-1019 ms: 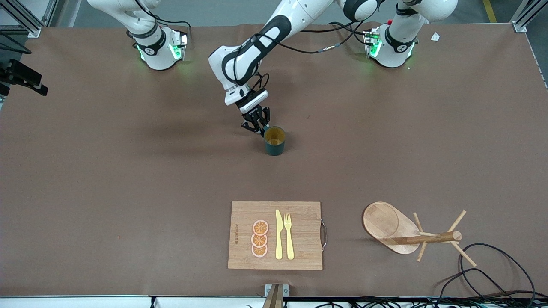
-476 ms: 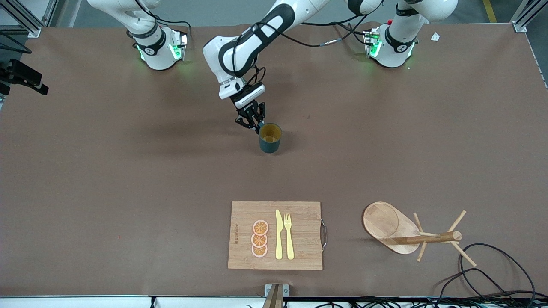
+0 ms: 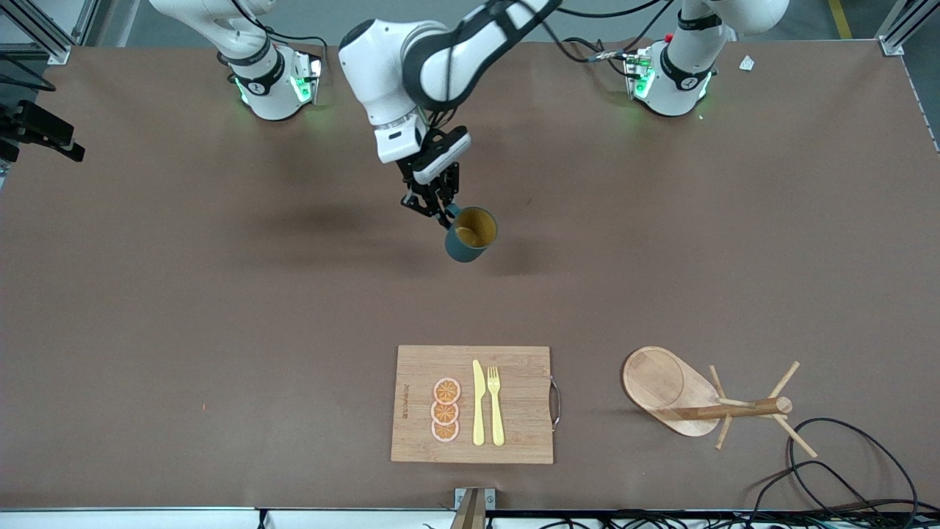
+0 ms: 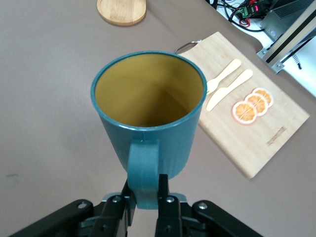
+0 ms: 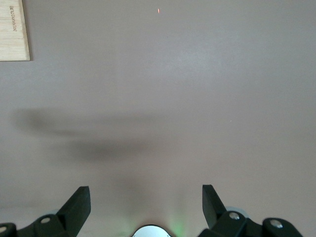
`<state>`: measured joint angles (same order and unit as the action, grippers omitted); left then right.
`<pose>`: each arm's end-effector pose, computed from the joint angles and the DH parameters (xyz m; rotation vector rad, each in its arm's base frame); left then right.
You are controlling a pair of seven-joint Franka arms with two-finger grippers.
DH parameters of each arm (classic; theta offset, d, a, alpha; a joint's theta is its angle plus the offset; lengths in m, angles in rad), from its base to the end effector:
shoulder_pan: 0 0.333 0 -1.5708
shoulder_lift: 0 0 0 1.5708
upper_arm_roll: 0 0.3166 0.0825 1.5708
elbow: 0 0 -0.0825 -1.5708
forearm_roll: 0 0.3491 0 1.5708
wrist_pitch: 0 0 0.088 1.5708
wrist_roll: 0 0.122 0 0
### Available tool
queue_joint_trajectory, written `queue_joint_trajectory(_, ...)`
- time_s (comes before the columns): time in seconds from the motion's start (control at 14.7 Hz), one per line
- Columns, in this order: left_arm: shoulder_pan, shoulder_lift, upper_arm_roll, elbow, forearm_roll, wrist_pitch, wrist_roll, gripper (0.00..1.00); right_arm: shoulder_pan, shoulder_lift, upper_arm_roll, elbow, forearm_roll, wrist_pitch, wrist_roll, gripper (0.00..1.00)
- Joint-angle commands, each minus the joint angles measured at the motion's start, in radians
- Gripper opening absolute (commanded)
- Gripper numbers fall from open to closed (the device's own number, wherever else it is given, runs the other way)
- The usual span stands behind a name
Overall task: Pass cup and hang on rack
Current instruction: 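Lift the teal mug with the left gripper toward the wooden rack, then lower the mug onto a rack peg with the left gripper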
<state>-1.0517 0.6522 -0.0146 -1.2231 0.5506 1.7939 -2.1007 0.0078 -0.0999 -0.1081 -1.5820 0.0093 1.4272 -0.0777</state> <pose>0.3850 -0.5842 0.3934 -2.6764 -1.2765 -0.7943 0.4697 -0.0491 0.6424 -3.1155 0.0322 0.0833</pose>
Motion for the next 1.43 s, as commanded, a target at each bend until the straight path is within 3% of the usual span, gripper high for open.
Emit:
queue_joint_trajectory(0.0, 0.068, -0.101, -0.004, -0.032, -0.101, -0.008, 0.103, 0.0, 0.003, -0.014, 0.004, -0.004, -0.012, -0.008, 0.004, 1.0)
queue_joint_trajectory(0.54, 0.356, -0.244, -0.008, -0.029, -0.412, 0.058, 0.327, 0.0, 0.003, -0.014, 0.002, -0.004, -0.011, -0.01, 0.004, 1.0)
queue_joint_trajectory(1.36, 0.785, -0.235, -0.005, -0.027, -0.993, 0.111, 0.8, 0.0, 0.004, -0.014, 0.004, -0.004, -0.009, -0.01, 0.001, 1.0)
